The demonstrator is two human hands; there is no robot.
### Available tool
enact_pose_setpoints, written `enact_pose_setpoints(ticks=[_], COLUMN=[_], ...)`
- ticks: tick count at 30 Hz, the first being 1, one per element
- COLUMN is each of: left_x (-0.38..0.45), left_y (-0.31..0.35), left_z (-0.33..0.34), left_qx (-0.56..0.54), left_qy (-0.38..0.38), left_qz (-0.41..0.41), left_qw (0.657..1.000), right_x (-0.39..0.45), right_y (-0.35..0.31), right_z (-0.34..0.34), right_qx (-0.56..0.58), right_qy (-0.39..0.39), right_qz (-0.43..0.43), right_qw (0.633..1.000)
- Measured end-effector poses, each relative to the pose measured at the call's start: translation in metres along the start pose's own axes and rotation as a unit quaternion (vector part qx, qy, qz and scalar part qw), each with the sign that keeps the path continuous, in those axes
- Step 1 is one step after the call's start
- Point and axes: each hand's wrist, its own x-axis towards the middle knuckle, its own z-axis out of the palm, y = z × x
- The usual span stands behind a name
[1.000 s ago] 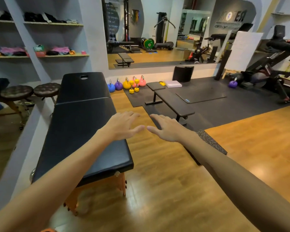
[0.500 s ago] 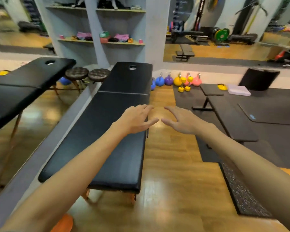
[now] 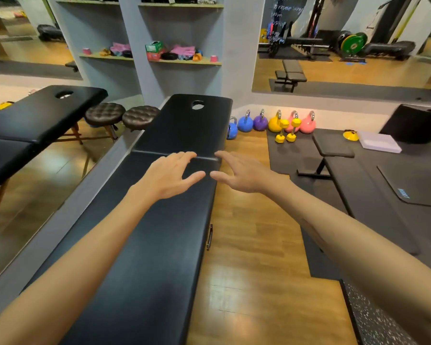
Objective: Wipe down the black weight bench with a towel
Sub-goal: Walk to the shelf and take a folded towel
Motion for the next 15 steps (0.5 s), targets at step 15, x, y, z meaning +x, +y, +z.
enact_pose_setpoints(ticks=[15], left_x=[0.286], left_y=[-0.010], left_z=[0.057], left_qx=[0.027], left_qy=[-0.005], left_qz=[-0.040], left_qw=[0.999], right_x=[0.226], right_y=[0.205], right_z=[-0.053], right_qx=[0.011], right_qy=[0.003], right_qz=[-0.059], right_qw=[0.998])
